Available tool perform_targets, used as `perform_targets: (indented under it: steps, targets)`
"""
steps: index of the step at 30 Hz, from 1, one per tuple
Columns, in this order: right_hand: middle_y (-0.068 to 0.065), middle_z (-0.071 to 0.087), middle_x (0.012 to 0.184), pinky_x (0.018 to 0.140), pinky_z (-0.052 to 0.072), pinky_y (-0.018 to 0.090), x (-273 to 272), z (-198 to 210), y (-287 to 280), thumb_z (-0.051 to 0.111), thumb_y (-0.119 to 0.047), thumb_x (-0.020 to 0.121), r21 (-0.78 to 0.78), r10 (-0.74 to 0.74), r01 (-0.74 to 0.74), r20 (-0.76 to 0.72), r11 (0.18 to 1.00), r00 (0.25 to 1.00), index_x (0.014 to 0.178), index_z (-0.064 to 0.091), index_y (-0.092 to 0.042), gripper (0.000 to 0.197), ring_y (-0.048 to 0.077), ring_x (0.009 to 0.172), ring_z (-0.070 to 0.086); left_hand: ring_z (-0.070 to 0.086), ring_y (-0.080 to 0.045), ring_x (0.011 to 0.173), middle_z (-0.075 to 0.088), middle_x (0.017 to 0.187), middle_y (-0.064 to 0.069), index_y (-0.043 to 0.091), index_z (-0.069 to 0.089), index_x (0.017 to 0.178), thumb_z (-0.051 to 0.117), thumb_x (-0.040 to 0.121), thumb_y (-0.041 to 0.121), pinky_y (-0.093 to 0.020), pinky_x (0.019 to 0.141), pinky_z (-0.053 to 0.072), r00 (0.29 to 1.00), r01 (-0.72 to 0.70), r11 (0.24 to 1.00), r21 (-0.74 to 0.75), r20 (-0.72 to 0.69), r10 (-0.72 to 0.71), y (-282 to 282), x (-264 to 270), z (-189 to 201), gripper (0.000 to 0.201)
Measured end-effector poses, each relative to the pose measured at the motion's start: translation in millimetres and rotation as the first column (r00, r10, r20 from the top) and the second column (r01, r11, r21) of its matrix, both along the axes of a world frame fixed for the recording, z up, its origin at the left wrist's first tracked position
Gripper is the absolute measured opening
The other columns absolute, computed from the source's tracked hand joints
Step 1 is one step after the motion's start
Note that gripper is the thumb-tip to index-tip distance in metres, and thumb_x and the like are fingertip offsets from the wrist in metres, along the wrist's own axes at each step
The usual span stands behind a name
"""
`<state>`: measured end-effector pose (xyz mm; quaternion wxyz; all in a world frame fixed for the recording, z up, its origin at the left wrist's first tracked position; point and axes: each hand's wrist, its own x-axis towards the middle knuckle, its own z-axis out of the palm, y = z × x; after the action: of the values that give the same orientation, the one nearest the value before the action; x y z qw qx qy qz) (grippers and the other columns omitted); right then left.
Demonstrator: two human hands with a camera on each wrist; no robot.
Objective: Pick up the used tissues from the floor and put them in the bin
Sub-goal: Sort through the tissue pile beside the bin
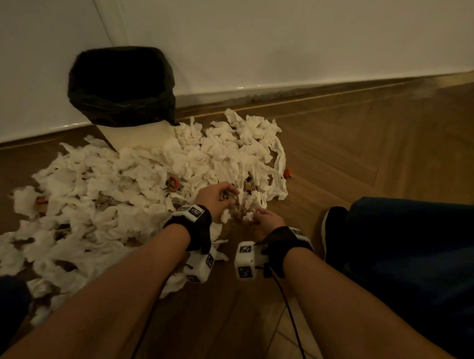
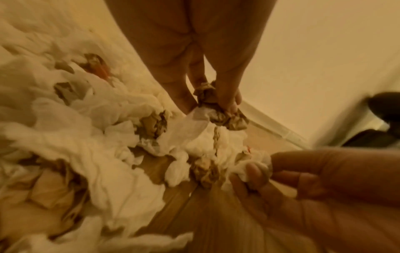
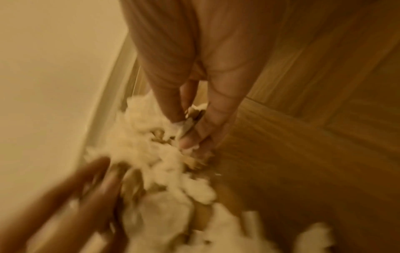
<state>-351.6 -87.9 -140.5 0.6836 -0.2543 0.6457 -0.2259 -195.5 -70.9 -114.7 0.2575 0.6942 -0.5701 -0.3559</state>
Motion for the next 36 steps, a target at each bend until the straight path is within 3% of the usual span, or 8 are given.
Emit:
perform_targets:
  steps: [4,11,16,20,25,28,32,36]
  targets:
    - [0.011,0.054,0.088,0.045,0.054,0.026,6,30,-10,0.058,-0.006,0.091,0.183,-0.304,0.256,0.324,0.949,0.896,0.101,0.060,-0.010,0.011,0.023,0.069,0.058,0.057,-0.014,0.098,0.062,0.110,0.001,0.020,0.065,0.102,0.050,0.095,0.012,-0.025,0.082,0.048,0.981,-0.093,0.995,-0.045,-0.172,0.084,-2,18,14,0.018]
    - [0.014,0.054,0.115,0.098,0.044,0.032,36,74,-16,0.048,0.004,0.094,0.034,-0.212,0.228,0.517,0.973,0.829,0.134,0.044,-0.004,0.041,0.021,0.079,0.054,0.061,-0.016,0.080,0.060,0.086,0.000,0.021,0.056,0.088,0.072,0.080,0.023,-0.025,0.068,0.054,0.729,-0.411,0.907,0.089,-0.566,0.386,2,47,46,0.018]
    - [0.019,0.036,0.146,0.058,0.057,0.020,56,102,-12,0.043,0.004,0.096,-0.042,-0.165,0.231,0.580,0.972,0.798,0.139,0.040,-0.002,0.043,0.027,0.104,0.053,0.050,-0.016,0.061,0.050,0.080,-0.009,0.017,0.041,0.093,0.052,0.094,0.011,-0.017,0.047,0.047,0.693,-0.476,0.876,0.078,-0.581,0.428,14,65,68,0.013]
    - [0.019,0.039,0.144,0.088,0.051,0.027,78,119,-9,0.044,0.005,0.095,-0.097,-0.105,0.207,0.614,0.974,0.782,0.139,0.039,0.001,0.044,0.022,0.093,0.056,0.054,-0.020,0.070,0.057,0.089,-0.011,0.012,0.041,0.131,0.042,0.099,0.014,-0.040,0.072,0.052,0.736,-0.474,0.880,0.027,-0.537,0.412,26,81,88,0.033]
    - [0.020,0.055,0.112,0.102,0.040,0.041,113,133,-9,0.043,0.014,0.092,-0.203,-0.011,0.164,0.597,0.965,0.802,0.138,0.036,0.007,0.047,0.018,0.077,0.054,0.052,-0.011,0.067,0.057,0.098,-0.009,0.004,0.045,0.131,0.039,0.100,0.011,-0.019,0.059,0.049,0.750,-0.556,0.820,-0.137,-0.508,0.424,33,111,109,0.032]
    - [0.010,0.054,0.081,0.092,0.048,0.038,139,148,-9,0.044,0.012,0.092,-0.307,0.086,0.111,0.561,0.945,0.823,0.133,0.041,0.012,0.040,0.014,0.065,0.053,0.053,-0.009,0.066,0.059,0.099,-0.009,0.004,0.046,0.127,0.042,0.098,0.008,-0.016,0.055,0.048,0.701,-0.636,0.748,-0.188,-0.547,0.458,31,133,123,0.029]
    - [0.013,0.059,0.086,0.066,0.057,0.025,174,179,-21,0.047,0.012,0.091,-0.407,0.183,0.068,0.547,0.911,0.817,0.127,0.048,0.012,0.036,0.021,0.075,0.059,0.058,-0.011,0.073,0.060,0.105,-0.008,-0.001,0.039,0.123,0.049,0.095,0.008,-0.017,0.057,0.052,0.604,-0.732,0.645,-0.220,-0.648,0.464,19,163,147,0.031]
    - [0.014,0.063,0.083,0.061,0.058,0.022,211,211,-52,0.059,0.008,0.086,-0.528,0.188,0.098,0.461,0.843,0.867,0.114,0.055,0.012,0.029,0.025,0.080,0.063,0.060,-0.012,0.068,0.060,0.082,-0.002,0.005,0.054,0.110,0.058,0.090,0.008,-0.022,0.063,0.055,0.651,-0.733,0.588,-0.344,-0.607,0.456,-3,188,177,0.020]
